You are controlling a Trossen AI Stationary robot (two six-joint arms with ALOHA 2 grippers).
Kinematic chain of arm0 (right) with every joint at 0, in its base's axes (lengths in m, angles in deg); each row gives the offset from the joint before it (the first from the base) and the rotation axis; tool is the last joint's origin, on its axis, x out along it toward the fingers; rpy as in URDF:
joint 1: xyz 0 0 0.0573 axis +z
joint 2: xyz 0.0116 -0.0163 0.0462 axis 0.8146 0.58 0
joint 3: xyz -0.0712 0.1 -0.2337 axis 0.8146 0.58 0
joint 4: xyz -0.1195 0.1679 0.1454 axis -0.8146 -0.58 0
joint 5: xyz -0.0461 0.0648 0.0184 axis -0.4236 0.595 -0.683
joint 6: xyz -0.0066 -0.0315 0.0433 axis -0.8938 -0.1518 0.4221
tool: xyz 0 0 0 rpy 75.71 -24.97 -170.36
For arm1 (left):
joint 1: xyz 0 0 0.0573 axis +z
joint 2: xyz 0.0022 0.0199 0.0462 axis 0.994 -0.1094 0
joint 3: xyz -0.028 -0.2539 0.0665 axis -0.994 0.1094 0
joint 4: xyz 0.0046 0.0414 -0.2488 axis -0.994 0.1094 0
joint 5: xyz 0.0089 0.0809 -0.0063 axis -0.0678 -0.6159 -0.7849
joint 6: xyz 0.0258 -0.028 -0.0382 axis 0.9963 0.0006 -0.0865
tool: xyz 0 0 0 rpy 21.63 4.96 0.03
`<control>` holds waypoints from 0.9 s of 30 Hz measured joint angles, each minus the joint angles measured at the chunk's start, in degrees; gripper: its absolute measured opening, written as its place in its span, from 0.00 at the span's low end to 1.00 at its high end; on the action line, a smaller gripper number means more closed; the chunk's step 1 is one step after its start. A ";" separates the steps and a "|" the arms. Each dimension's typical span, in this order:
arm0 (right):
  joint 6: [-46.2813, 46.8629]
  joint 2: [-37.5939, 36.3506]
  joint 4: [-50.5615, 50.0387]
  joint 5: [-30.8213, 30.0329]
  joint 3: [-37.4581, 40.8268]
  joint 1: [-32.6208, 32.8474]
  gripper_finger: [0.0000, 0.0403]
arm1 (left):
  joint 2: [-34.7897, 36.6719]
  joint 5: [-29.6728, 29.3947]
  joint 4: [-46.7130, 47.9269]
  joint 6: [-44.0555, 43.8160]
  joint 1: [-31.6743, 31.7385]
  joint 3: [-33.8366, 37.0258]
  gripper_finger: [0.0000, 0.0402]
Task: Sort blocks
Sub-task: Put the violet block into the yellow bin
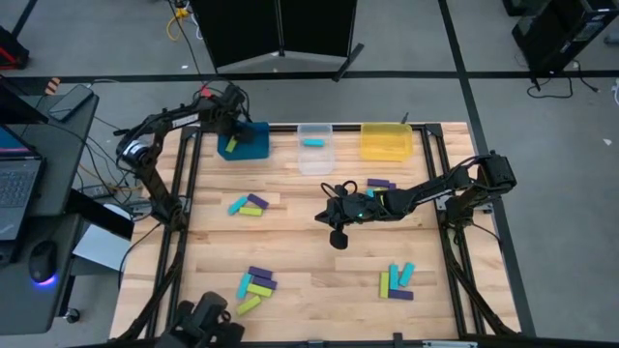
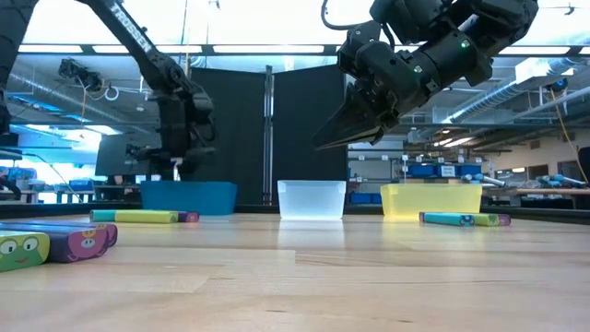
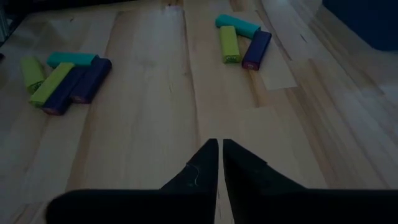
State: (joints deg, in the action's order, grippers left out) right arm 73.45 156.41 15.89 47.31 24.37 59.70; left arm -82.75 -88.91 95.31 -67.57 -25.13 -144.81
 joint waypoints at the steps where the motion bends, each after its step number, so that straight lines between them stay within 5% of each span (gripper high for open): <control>1: -0.12 0.00 0.00 0.02 0.00 0.00 0.10 | 1.33 0.00 -0.22 0.22 -0.41 0.00 0.54; 8: -1.03 0.00 -0.18 0.02 0.00 0.00 0.13 | 12.23 0.28 -4.08 4.97 -5.91 2.85 0.54; 15: -0.99 -2.75 -4.11 0.64 0.02 -0.04 0.13 | 23.58 10.62 -16.79 8.89 -15.39 15.23 0.54; 22: 1.94 -4.31 -4.40 2.60 0.02 -0.04 0.13 | 32.55 19.91 -30.08 9.06 -27.91 28.26 0.54; 27: 4.84 -4.31 -4.62 2.71 0.02 0.11 0.14 | 34.32 20.87 -30.61 9.05 -39.64 31.62 0.54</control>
State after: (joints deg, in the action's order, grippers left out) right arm 78.29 152.10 11.27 50.01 24.39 59.81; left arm -48.43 -68.05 64.70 -58.52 -64.77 -113.20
